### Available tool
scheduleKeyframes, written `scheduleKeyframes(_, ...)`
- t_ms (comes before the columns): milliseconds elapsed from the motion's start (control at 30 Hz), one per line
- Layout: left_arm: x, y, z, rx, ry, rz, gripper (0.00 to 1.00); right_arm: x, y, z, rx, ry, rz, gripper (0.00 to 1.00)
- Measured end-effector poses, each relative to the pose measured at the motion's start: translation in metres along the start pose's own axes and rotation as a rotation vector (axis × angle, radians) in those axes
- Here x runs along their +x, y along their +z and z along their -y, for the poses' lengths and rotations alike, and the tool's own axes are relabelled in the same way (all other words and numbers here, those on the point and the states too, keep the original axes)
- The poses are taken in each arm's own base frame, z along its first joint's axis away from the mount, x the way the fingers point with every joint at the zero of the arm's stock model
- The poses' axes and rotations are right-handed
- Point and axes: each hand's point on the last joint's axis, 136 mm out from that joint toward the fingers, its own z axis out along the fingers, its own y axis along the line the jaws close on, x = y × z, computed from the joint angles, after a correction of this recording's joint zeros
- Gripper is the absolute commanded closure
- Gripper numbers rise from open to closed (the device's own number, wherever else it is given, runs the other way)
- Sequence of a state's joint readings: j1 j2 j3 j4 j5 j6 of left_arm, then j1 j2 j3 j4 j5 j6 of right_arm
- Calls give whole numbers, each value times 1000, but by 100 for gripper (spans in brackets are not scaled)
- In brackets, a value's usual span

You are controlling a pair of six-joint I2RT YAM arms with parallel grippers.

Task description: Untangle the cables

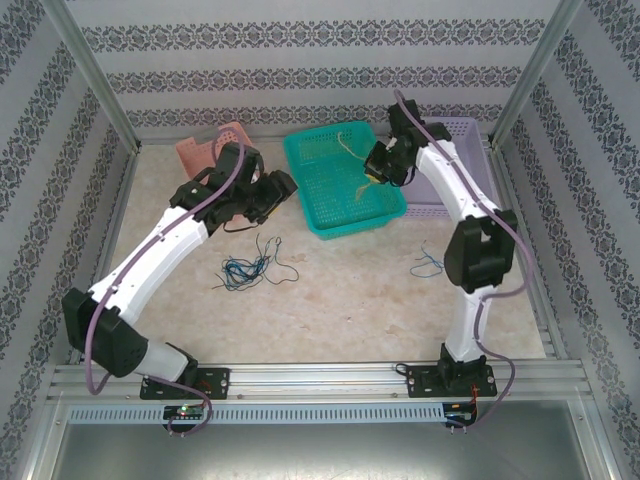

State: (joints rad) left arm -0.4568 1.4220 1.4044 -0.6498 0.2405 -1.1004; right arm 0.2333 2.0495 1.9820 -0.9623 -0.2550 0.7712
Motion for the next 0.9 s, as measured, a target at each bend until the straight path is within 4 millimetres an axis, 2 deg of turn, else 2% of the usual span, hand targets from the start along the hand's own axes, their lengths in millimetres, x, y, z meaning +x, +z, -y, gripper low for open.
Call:
scheduleKeyframes(67, 4, -7, -12, -27, -4, 7, 38, -7, 12, 4, 60, 29, 18, 100)
scheduleKeyframes(100, 6, -8, -17, -39, -5, 8, 38, -9, 17, 5, 86, 41, 25, 92)
scheduleKeyframes(133, 7, -9, -22, -50, -7, 10, 38, -10, 21, 2, 104, 54, 28, 76)
scheduleKeyframes(167, 8, -11, -26, -60, -8, 11, 38, -14, 26, -3, 109, 71, 36, 65)
scheduleKeyframes(233, 10, -13, -32, -81, -11, 12, 37, -19, 38, -18, 97, 86, 46, 50)
scheduleKeyframes(300, 10, -15, -35, -93, -12, 15, 37, -23, 50, -30, 78, 100, 51, 40)
scheduleKeyframes(400, 11, -18, -38, -104, -12, 19, 36, -25, 54, -42, 65, 92, 62, 35)
scheduleKeyframes(533, 10, -21, -41, -115, -11, 24, 36, -26, 28, -41, 72, 75, 99, 38)
scheduleKeyframes(633, 11, -22, -44, -130, -1, 25, 36, -13, -14, -14, 109, 71, 138, 40)
scheduleKeyframes(733, 12, -23, -47, -139, 14, 23, 36, 9, -68, 29, 127, 87, 209, 42)
scheduleKeyframes(800, 15, -21, -51, -145, 25, 10, 36, 25, -100, 69, 143, 126, 262, 44)
scheduleKeyframes(900, 26, -14, -62, -155, 34, -40, 39, 40, -121, 134, 198, 215, 313, 47)
